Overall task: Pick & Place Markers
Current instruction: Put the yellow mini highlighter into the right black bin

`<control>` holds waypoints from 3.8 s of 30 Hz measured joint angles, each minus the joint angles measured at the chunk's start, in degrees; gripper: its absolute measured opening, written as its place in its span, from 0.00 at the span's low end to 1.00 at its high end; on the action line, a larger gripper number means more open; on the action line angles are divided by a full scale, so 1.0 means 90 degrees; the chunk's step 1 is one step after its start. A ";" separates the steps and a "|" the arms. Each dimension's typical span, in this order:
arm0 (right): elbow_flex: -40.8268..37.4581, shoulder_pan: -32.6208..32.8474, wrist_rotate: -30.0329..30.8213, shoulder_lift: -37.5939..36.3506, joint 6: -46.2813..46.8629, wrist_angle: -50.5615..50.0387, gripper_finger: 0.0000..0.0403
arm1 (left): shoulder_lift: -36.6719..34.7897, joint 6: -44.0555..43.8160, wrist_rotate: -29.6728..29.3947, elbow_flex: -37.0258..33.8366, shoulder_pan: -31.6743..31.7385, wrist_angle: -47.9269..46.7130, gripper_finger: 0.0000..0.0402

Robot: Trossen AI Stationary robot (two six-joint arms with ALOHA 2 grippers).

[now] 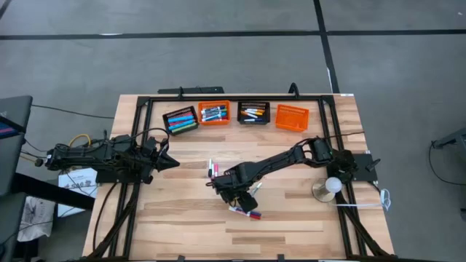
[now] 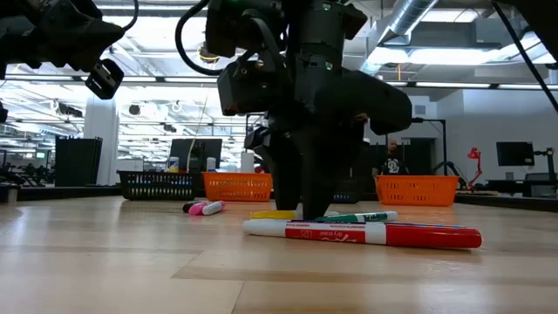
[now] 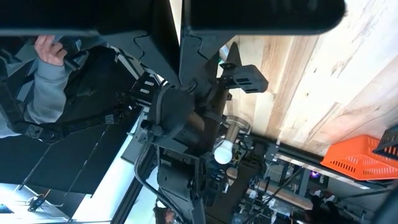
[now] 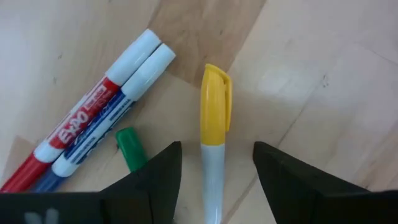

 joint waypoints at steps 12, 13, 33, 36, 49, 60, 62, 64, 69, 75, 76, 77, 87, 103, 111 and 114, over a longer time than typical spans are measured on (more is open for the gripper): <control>-0.0013 -0.0538 -0.0180 0.0032 0.0579 0.0129 0.12 | 0.0002 0.0000 0.0000 0.0000 0.0000 0.0046 0.02; -0.0013 -0.0599 -0.0212 0.0032 0.0610 0.0129 0.08 | 0.0001 0.0000 0.0000 0.0000 0.0000 0.0047 0.02; -0.0023 -0.1429 0.0179 -0.0179 0.0672 -0.0316 0.06 | 0.0001 0.0000 0.0000 0.0000 0.0000 0.0138 0.02; -0.0023 -0.1599 0.0221 -0.0218 0.0674 -0.0395 0.08 | 0.0000 0.0000 -0.0002 0.0000 0.0000 0.0138 0.02; -0.0013 -0.2238 0.0046 -0.0256 0.0670 -0.0806 0.09 | 0.0001 0.0000 0.0000 0.0000 0.0001 0.0141 0.02; 0.0004 -0.2593 0.0025 -0.0875 0.0544 -0.1100 0.10 | 0.0022 0.0022 -0.0002 0.0000 0.0002 0.0178 0.02; 0.0004 -0.2700 0.0029 -0.1075 0.0540 -0.1173 0.10 | 0.0054 0.0022 -0.0005 0.0000 0.0002 0.0188 0.02; 0.0004 -0.2820 0.0025 -0.1334 0.0506 -0.1232 0.10 | 0.0066 0.0022 -0.0002 0.0000 0.0002 0.0187 0.02; 0.0011 -0.3151 -0.0021 -0.2032 0.0201 -0.1358 0.09 | 0.0080 0.0022 -0.0002 0.0000 0.0002 0.0194 0.02; 0.0011 -0.3727 -0.0687 -0.2811 0.0055 -0.1467 0.10 | 0.0080 0.0021 -0.0005 0.0000 0.0002 0.0299 0.02; 0.0011 -0.3839 -0.0802 -0.2928 0.0052 -0.1468 0.10 | 0.0080 0.0022 -0.0005 0.0000 0.0002 0.0305 0.02; 0.0011 -0.3947 -0.0882 -0.3043 0.0046 -0.1479 0.10 | 0.0080 0.0019 -0.0005 0.0000 0.0000 0.0311 0.02; 0.0011 -0.4817 -0.0977 -0.3751 -0.0220 -0.1603 0.10 | 0.0080 0.0022 -0.0005 0.0000 0.0002 0.0359 0.02; 0.0009 -0.5046 -0.0468 -0.2680 -0.1004 -0.0961 0.11 | 0.0080 0.0021 -0.0051 0.0000 0.0002 0.0430 0.02; 0.0011 -0.5185 -0.0452 -0.1866 -0.1128 -0.0533 0.10 | 0.0080 0.0022 -0.0051 0.0000 0.0002 0.0473 0.02; 0.0011 -0.5230 -0.0451 -0.1560 -0.1127 -0.0536 0.11 | 0.0080 0.0022 -0.0050 0.0000 0.0002 0.0473 0.02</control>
